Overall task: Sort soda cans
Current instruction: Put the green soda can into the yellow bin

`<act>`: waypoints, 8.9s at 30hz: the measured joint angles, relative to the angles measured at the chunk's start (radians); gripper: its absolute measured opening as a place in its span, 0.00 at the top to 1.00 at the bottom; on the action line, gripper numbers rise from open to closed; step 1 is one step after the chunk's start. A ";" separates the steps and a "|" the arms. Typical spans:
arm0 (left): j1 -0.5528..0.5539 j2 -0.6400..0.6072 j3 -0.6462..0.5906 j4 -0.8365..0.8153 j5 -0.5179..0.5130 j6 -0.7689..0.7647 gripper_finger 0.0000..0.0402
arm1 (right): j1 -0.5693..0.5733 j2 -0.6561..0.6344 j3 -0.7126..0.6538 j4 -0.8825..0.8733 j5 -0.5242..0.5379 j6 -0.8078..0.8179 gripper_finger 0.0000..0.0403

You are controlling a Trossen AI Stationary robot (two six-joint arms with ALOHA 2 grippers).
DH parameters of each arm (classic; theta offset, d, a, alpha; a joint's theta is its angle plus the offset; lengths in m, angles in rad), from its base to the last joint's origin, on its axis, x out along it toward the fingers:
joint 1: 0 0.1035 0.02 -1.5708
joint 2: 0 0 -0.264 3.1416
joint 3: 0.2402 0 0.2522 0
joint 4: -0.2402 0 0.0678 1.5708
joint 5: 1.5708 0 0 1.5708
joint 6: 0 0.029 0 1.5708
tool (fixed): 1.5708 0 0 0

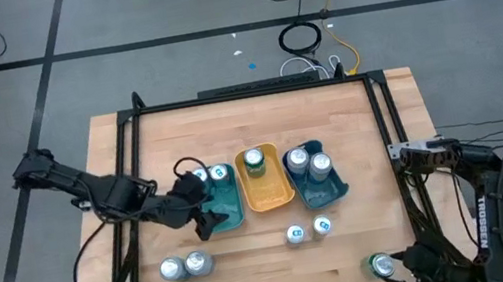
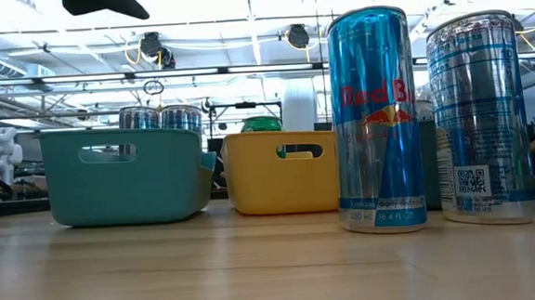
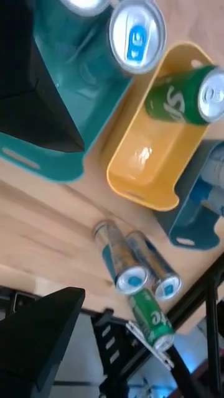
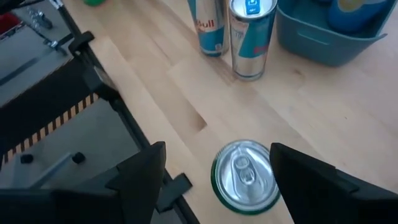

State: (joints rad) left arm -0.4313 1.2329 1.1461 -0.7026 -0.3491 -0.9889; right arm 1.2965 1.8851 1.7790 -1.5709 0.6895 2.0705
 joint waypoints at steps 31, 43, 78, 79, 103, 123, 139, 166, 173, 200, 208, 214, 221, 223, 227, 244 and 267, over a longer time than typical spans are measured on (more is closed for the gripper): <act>-0.007 0.088 -0.001 0.068 -0.033 -0.158 0.01 | 0.071 0.000 0.000 0.000 -0.001 -0.038 0.31; -0.008 0.088 -0.001 0.066 -0.033 -0.137 0.01 | 0.030 0.000 0.000 0.046 -0.040 -0.020 0.31; -0.008 0.088 -0.001 -0.025 0.060 0.167 0.01 | -0.379 -0.113 0.005 0.064 -0.478 -0.246 0.31; -0.008 0.088 -0.001 -0.022 0.060 0.167 0.01 | -0.381 -0.113 0.005 0.069 -0.476 -0.248 0.31; -0.007 0.088 -0.001 -0.021 0.059 0.165 0.01 | -0.419 -0.112 0.005 0.096 -0.484 -0.294 0.02; -0.007 0.088 -0.001 -0.013 0.035 0.158 0.01 | -0.413 -0.046 -0.107 0.176 -0.657 -0.422 0.06; -0.007 0.087 -0.001 0.014 0.026 0.155 0.01 | -0.385 -0.048 -0.346 0.401 -0.796 -0.490 0.06; -0.006 0.087 -0.001 0.040 0.000 0.159 0.01 | -0.350 -0.061 -0.367 0.255 -0.767 -0.676 0.29; -0.007 0.087 -0.001 0.039 0.000 0.168 0.01 | -0.374 -0.147 -0.367 0.167 -0.696 -0.649 0.29; 0.204 -0.226 -0.001 -0.245 -0.086 0.709 0.01 | -0.907 -0.403 -0.292 0.589 -0.330 -0.798 0.29; 0.210 -0.264 -0.001 -0.351 -0.086 0.714 0.01 | -1.080 -0.113 0.085 0.387 -0.455 -0.957 0.29; 0.210 -0.263 -0.001 -0.404 -0.086 0.715 0.01 | -1.166 0.135 0.423 0.107 -0.545 -0.985 0.29; 0.209 -0.263 -0.001 -0.411 -0.085 0.715 0.01 | -1.239 0.303 0.537 0.053 -0.671 -1.032 0.29; 0.209 -0.263 -0.001 -0.415 -0.085 0.714 0.01 | -1.253 0.340 0.536 0.039 -0.691 -1.043 0.29; 0.209 -0.263 -0.001 -0.422 -0.084 0.714 0.01 | -1.272 0.391 0.536 0.025 -0.695 -1.078 0.29; 0.209 -0.263 -0.001 -0.470 -0.082 0.716 0.01 | -1.369 0.410 0.434 0.093 -0.682 -1.188 0.28; 0.209 -0.263 -0.001 -0.465 -0.078 0.732 0.01 | -1.373 0.358 0.353 0.132 -0.660 -1.194 0.19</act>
State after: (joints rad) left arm -0.2225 0.9703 1.1450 -1.1675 -0.4267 -0.2574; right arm -0.0765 2.2433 2.1323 -1.4391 0.0294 0.8762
